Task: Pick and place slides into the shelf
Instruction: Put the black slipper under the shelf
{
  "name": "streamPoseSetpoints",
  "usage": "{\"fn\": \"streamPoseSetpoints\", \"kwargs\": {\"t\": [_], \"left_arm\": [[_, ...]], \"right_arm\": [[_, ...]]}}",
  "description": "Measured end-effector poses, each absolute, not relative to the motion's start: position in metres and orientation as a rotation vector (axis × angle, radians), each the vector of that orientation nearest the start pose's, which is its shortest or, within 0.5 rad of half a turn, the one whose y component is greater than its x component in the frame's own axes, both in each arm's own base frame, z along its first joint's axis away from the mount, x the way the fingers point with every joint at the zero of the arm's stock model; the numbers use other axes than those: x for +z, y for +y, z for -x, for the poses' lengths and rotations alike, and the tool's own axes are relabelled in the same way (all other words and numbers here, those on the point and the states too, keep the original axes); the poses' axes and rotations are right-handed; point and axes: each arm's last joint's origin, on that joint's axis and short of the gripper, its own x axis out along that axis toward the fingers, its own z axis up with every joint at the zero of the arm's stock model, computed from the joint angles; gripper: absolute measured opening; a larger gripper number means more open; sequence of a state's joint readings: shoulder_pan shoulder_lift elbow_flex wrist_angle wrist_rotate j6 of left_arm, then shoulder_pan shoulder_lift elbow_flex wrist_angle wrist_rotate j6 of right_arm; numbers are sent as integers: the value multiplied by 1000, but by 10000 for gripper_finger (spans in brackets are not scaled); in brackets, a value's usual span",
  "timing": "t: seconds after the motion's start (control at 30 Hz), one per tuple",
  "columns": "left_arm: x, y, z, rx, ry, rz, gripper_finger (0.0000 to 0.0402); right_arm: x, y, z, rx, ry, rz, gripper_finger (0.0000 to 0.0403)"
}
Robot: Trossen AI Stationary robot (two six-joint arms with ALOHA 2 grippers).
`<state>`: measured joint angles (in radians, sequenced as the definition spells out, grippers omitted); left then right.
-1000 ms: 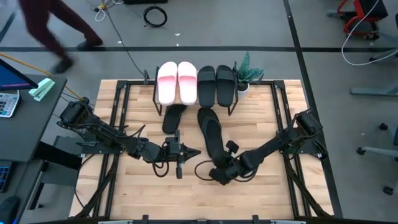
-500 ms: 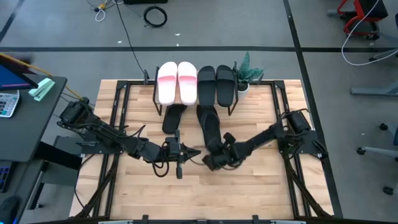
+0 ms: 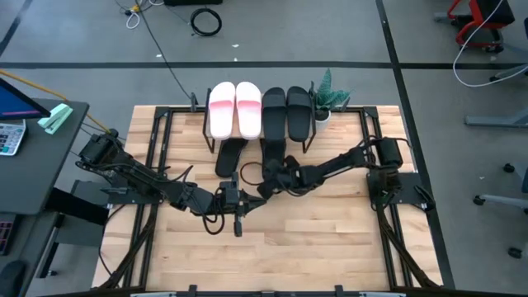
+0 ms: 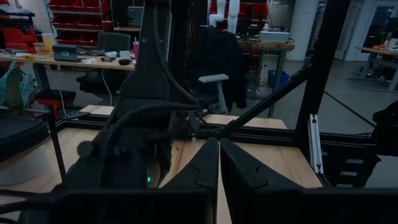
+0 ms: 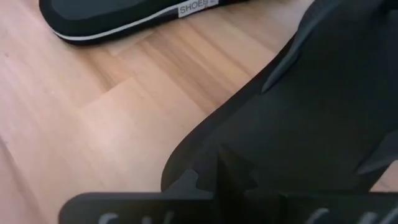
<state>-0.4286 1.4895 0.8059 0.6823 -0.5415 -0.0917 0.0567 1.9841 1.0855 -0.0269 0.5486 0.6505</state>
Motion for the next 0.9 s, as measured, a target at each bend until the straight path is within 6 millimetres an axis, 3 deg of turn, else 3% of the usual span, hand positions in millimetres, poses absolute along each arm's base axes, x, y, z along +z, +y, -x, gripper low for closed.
{"fn": "streamPoseSetpoints", "kwargs": {"t": [0.13,0.5,0.8,0.9], "left_arm": [[258,-119,-296,112,-3,82,14],[257,-119,-296,113,12,56,19],[256,-119,-296,114,19,53,9],[256,-119,-296,114,20,52,7]], "right_arm": [[116,3,-382,-707,718,-273,2],[117,57,-374,-733,654,-157,2],[117,70,-371,-747,623,-176,1],[114,64,-368,-777,652,-179,1]]}}
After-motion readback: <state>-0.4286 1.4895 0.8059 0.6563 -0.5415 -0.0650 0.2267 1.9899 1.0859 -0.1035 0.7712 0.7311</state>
